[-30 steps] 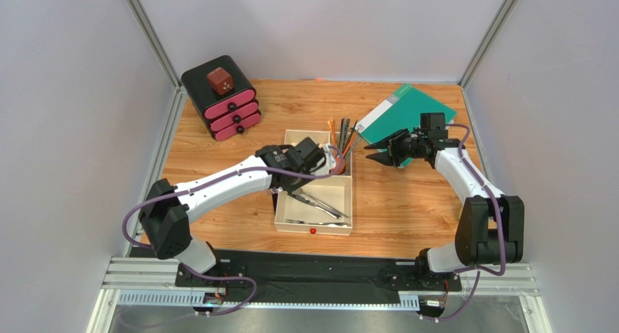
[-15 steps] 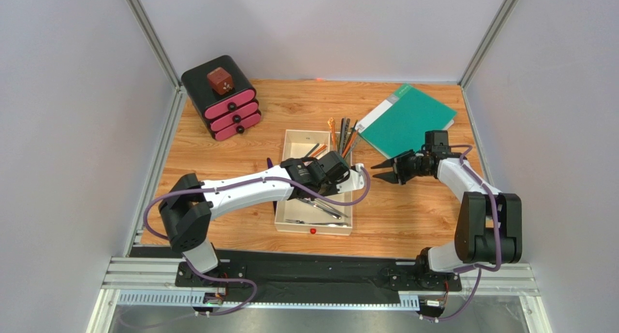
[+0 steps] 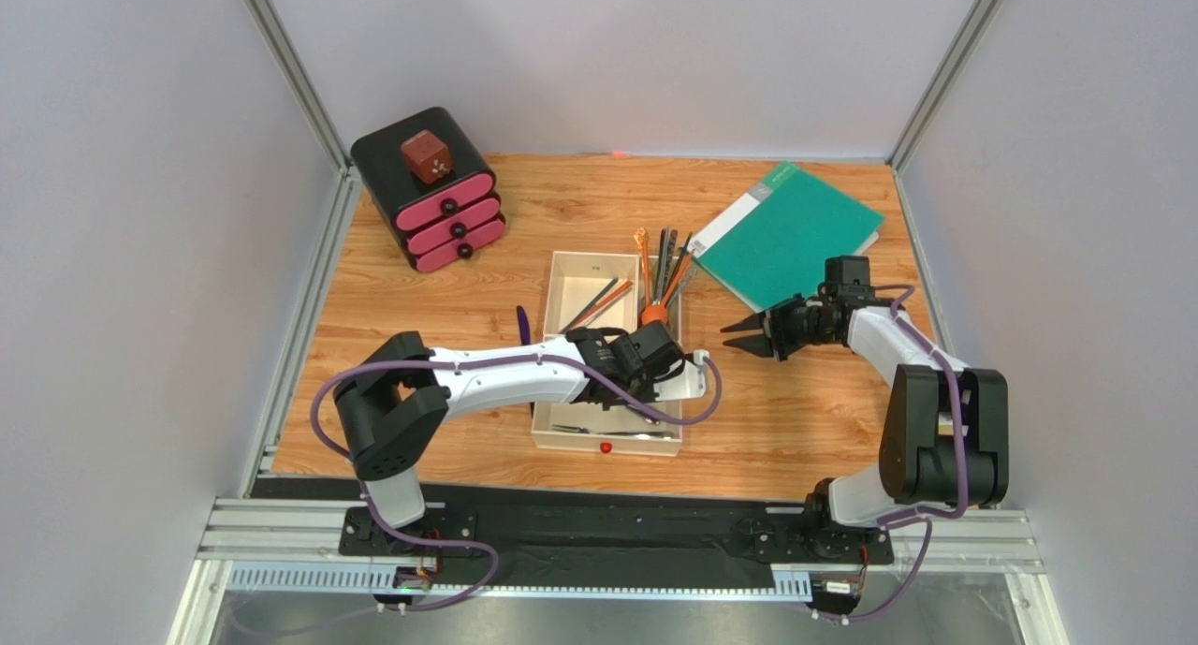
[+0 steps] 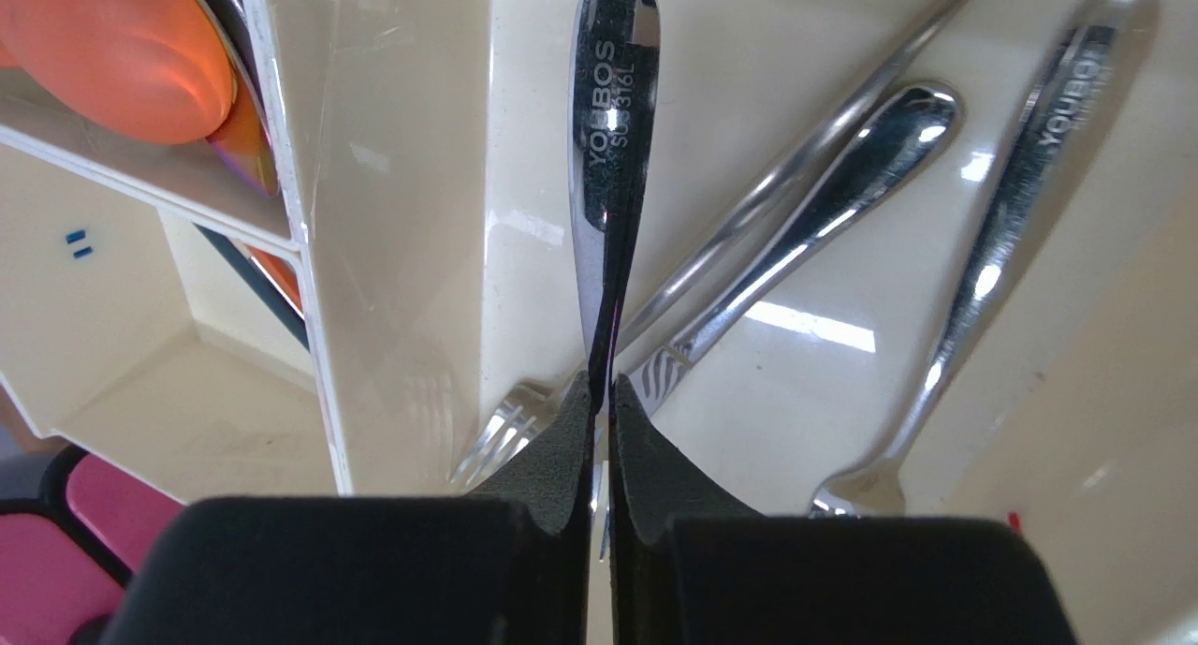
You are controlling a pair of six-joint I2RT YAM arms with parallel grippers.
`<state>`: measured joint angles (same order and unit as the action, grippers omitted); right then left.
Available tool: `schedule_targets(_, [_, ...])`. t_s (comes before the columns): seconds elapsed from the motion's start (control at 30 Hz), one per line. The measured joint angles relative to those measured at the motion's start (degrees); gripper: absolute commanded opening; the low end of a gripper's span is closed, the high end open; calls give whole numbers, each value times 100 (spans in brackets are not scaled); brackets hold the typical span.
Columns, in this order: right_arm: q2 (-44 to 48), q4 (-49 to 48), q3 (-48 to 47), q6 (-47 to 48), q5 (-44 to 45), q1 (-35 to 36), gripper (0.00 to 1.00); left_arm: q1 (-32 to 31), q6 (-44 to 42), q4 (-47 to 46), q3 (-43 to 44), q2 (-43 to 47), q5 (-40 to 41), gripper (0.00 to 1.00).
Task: Sort the eating utensils into containers
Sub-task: Place the fork in the storage box.
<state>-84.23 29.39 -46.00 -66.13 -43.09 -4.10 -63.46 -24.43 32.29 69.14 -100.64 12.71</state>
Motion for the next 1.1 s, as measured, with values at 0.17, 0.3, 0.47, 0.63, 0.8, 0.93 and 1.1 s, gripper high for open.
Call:
schedule_targets(0.17, [0,-55,50,-7,-11,-35,27,0,-4,-15,149,-518,542,5])
schedule_targets(0.3, [0,-118,197,-26,-59,-72,26,0,28,83,428,-997,828,24])
schedule_targets(0.47, [20,-140,341,-44,-79,-131,26,0,254,361,686,-1067,1204,25])
schedule_targets(0.63, [44,-146,424,-46,-103,-170,25,0,680,688,857,-1071,1624,34])
schedule_targets(0.8, [44,-151,448,-44,-120,-199,25,0,1051,820,743,-807,1690,54])
schedule_targets(0.93, [44,-153,448,-42,-131,-199,25,26,1344,861,728,-127,1585,47])
schedule_targets(1.1, [42,-164,448,-42,-146,-210,25,321,2085,879,743,887,1427,52])
